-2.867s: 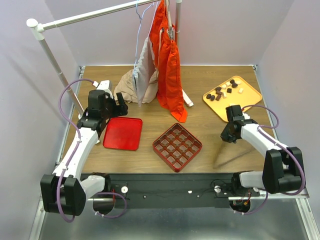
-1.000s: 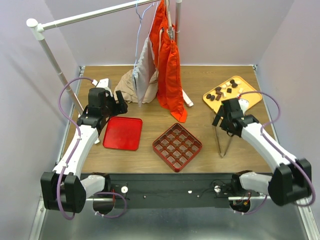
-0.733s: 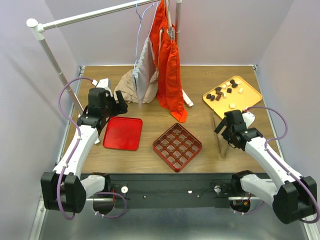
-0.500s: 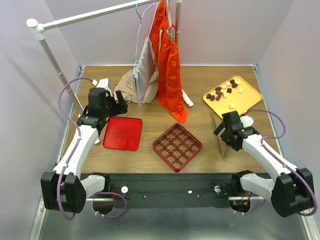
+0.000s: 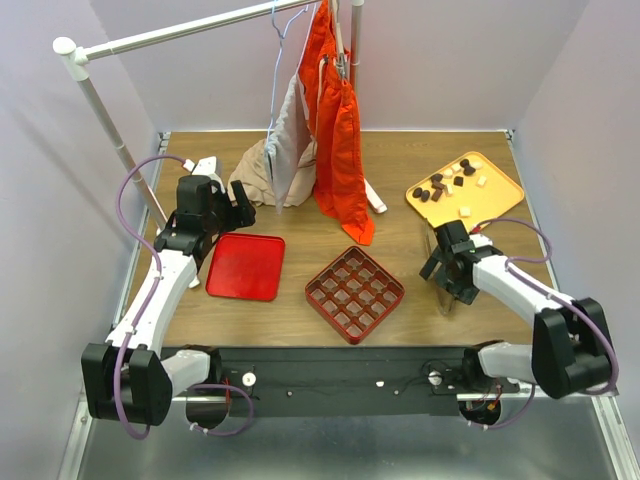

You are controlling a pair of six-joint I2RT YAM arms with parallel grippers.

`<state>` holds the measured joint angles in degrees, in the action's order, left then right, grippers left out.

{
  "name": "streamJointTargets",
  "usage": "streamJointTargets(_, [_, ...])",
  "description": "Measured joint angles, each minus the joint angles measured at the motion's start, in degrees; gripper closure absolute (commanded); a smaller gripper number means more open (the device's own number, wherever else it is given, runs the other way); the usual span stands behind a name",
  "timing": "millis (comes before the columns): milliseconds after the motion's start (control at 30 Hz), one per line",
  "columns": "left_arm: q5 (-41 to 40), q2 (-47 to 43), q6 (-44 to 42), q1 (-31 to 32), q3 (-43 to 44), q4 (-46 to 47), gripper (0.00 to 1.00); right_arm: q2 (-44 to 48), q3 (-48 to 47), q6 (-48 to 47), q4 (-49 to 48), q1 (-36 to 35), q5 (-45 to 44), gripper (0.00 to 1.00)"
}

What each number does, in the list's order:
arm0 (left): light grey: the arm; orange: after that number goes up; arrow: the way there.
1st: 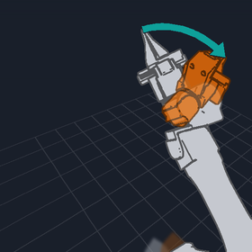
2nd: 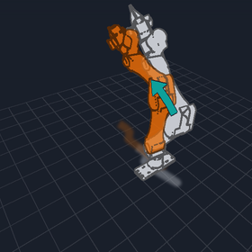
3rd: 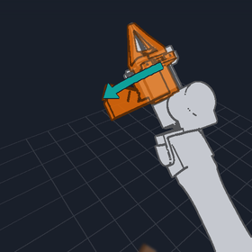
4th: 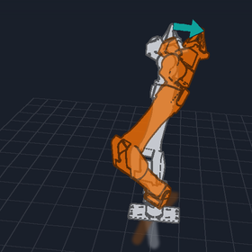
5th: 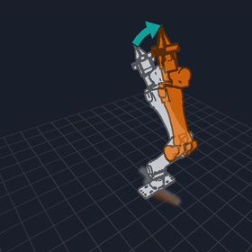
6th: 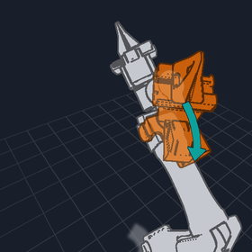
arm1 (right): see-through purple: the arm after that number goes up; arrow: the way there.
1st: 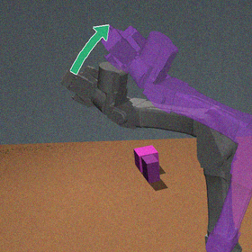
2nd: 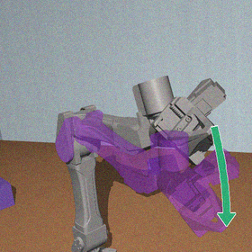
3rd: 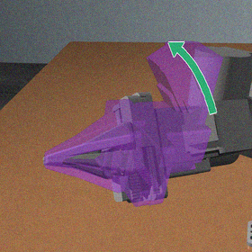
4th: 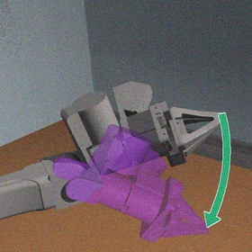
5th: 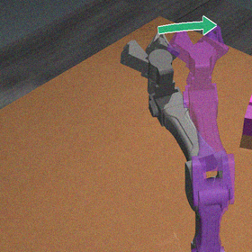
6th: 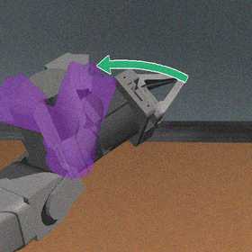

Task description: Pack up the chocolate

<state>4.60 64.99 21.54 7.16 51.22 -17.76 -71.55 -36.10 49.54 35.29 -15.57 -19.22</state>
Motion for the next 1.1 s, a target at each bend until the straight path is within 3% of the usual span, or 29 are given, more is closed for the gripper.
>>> streamJointTargets(300, [0.13,0.83,0.42,0.0,0.0,0.15,0.13,-5.68,-2.67,-6.8,-2.82,0.0,5.2,0.0])
streamJointTargets(733, [0.63,2.43,0.96,0.0,0.2,0.96,0.13,-11.3,-9.16,-16.94,-3.91,0.0,3.69,0.0])
streamJointTargets(1100, [1.42,3.37,1.64,0.0,0.48,1.77,0.14,-6.73,-6.38,-16.24,-8.02,0.0,0.66,0.0])
